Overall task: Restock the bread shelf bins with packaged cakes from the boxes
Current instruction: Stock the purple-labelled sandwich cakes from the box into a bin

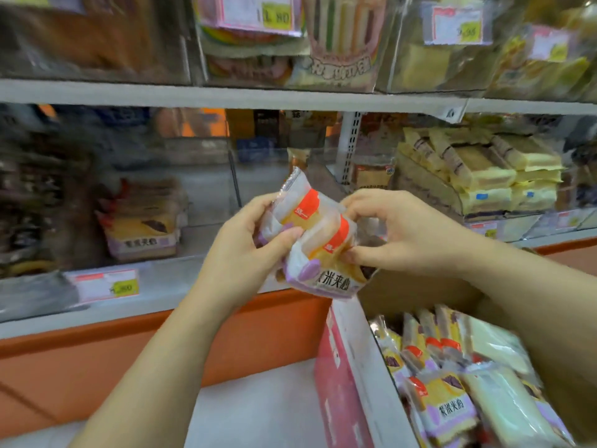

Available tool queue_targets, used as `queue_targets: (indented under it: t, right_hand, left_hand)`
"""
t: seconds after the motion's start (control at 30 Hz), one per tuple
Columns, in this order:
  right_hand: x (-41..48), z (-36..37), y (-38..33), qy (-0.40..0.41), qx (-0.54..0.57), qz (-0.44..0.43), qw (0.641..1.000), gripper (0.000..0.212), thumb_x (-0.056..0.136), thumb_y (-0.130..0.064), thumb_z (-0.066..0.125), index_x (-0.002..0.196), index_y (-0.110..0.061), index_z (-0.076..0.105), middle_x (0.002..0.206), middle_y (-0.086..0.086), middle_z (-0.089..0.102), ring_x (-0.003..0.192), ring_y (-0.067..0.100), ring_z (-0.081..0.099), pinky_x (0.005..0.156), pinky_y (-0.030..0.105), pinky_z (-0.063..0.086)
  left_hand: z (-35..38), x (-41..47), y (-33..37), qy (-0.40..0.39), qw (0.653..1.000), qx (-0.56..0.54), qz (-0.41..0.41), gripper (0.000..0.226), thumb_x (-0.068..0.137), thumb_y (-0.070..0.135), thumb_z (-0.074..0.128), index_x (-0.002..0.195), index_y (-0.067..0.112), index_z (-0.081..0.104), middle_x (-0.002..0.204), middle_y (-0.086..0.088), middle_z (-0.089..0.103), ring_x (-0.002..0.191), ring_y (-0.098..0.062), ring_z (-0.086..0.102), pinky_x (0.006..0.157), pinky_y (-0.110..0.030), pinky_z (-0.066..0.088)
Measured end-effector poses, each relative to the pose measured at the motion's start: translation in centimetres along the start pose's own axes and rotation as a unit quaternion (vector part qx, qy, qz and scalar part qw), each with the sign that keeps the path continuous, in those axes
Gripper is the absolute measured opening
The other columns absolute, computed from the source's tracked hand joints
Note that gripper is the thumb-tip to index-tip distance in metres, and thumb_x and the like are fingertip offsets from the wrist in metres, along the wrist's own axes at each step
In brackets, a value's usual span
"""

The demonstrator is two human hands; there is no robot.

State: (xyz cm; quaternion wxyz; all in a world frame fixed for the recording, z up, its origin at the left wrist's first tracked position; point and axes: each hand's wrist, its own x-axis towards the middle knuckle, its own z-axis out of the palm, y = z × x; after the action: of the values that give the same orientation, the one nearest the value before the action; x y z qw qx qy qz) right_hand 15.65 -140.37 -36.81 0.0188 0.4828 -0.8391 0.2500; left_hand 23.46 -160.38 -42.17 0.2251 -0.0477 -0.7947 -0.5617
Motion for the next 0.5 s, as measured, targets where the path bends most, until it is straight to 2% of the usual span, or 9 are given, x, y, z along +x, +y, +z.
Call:
queue_targets:
  t: [0.07,0.13,0.27,0.37,0.43,0.5]
  right_hand:
    - [2.6,0.6,-1.7,0.007,-0.006,-0.029,1.0,0.016,0.079,-0.022,0.074,0.093,-0.016,0.07,0.105,-0.003,0.066,0.098,0.009,0.061,0.083,0.032,0.05]
    - [5.3,1.5,-3.3,0.014,-0.013,-0.052,0.998,0.017,0.079,-0.021,0.074,0.094,-0.015,0.07,0.096,-0.002,0.067,0.089,0.011,0.063,0.076,0.033,0.051]
    - [10.5,4.3,-6.3,0.044,-0.029,-0.108,0.993,0.016,0.078,-0.021,0.075,0.09,-0.014,0.067,0.086,-0.004,0.063,0.077,0.007,0.057,0.068,0.023,0.047]
    - [13.9,6.5,-8.0,0.071,-0.021,-0.129,0.989,0.02,0.077,-0.025,0.073,0.087,-0.009,0.067,0.088,0.002,0.065,0.078,0.016,0.06,0.07,0.034,0.049]
    - [16.1,8.0,-8.4,0.076,-0.033,-0.113,0.99,0.027,0.076,-0.033,0.069,0.086,-0.009,0.066,0.086,0.002,0.063,0.077,0.018,0.059,0.068,0.039,0.05]
    - [18.3,9.7,-8.2,0.057,-0.064,-0.091,0.992,0.024,0.075,-0.034,0.066,0.083,-0.011,0.064,0.084,0.001,0.061,0.078,0.02,0.058,0.068,0.04,0.05]
  left_hand:
    - [-2.5,-0.1,0.2,0.042,0.999,0.0,0.008,0.034,0.087,0.011,0.066,0.108,0.036,0.057,0.096,0.018,0.069,0.089,0.004,0.064,0.075,-0.01,0.047]
    - [-5.1,-0.4,0.1,0.094,0.996,0.001,0.014,0.034,0.087,0.009,0.065,0.109,0.035,0.057,0.096,0.018,0.068,0.088,0.004,0.064,0.076,-0.01,0.048]
    - [-10.1,-1.1,-1.6,0.225,0.974,0.038,-0.007,0.029,0.09,0.021,0.065,0.117,0.029,0.059,0.107,0.013,0.067,0.097,0.001,0.063,0.083,-0.017,0.05]
    - [-13.9,-2.0,-3.7,0.318,0.941,0.106,-0.048,0.03,0.092,0.016,0.061,0.121,0.02,0.06,0.114,0.008,0.063,0.101,-0.002,0.059,0.089,-0.013,0.044]
    - [-15.9,-2.8,-5.2,0.331,0.923,0.168,-0.102,0.031,0.092,0.014,0.059,0.123,0.017,0.06,0.114,0.007,0.06,0.103,-0.006,0.057,0.09,-0.016,0.042]
    - [-17.3,-3.3,-6.7,0.325,0.907,0.227,-0.142,0.032,0.091,0.014,0.06,0.122,0.017,0.061,0.117,0.003,0.062,0.107,-0.015,0.058,0.096,-0.028,0.043]
